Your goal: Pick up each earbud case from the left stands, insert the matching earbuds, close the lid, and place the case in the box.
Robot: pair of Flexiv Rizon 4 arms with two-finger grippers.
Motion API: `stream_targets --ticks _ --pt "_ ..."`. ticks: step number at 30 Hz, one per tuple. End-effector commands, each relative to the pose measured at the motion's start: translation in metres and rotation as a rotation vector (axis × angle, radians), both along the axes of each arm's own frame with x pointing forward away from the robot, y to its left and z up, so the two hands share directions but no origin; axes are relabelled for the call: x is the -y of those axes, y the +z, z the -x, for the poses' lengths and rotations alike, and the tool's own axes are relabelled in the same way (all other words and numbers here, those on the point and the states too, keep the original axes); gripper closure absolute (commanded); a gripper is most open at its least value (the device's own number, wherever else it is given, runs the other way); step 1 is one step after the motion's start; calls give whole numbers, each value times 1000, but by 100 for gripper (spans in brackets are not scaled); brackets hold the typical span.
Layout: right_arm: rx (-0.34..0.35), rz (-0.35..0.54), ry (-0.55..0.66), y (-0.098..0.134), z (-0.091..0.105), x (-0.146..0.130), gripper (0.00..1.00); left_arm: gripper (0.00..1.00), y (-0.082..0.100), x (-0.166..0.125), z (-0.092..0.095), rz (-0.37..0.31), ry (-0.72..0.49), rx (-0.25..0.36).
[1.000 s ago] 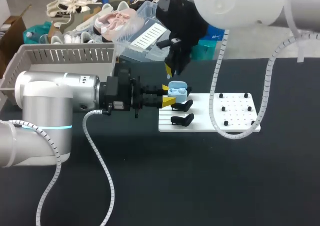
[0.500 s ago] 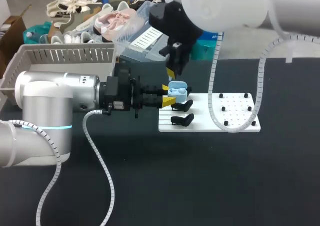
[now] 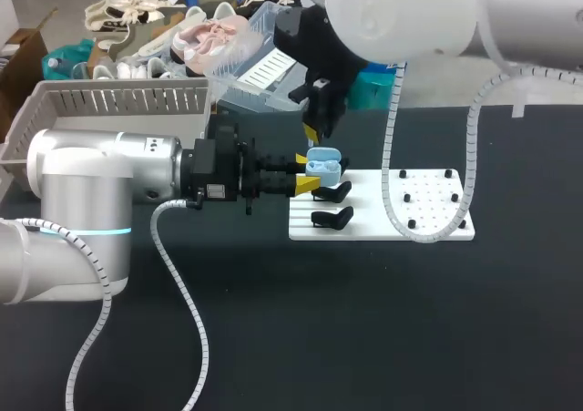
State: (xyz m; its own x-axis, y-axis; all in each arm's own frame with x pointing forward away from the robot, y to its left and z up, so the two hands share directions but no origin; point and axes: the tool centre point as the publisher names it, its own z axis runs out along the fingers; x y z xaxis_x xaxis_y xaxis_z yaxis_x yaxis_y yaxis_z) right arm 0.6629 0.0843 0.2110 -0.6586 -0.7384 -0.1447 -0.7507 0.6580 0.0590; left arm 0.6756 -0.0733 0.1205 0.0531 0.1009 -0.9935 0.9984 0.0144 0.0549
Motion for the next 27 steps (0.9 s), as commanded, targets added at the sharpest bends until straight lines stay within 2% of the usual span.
stream_targets --ticks 1,3,27 --pt "73 -10 6 -10 9 5 100 100 0 0 1 0 4 1" --pt "75 -34 8 -11 10 5 100 100 0 0 1 0 4 1" --pt "46 -27 21 -29 2 5 100 100 0 0 1 0 4 1"
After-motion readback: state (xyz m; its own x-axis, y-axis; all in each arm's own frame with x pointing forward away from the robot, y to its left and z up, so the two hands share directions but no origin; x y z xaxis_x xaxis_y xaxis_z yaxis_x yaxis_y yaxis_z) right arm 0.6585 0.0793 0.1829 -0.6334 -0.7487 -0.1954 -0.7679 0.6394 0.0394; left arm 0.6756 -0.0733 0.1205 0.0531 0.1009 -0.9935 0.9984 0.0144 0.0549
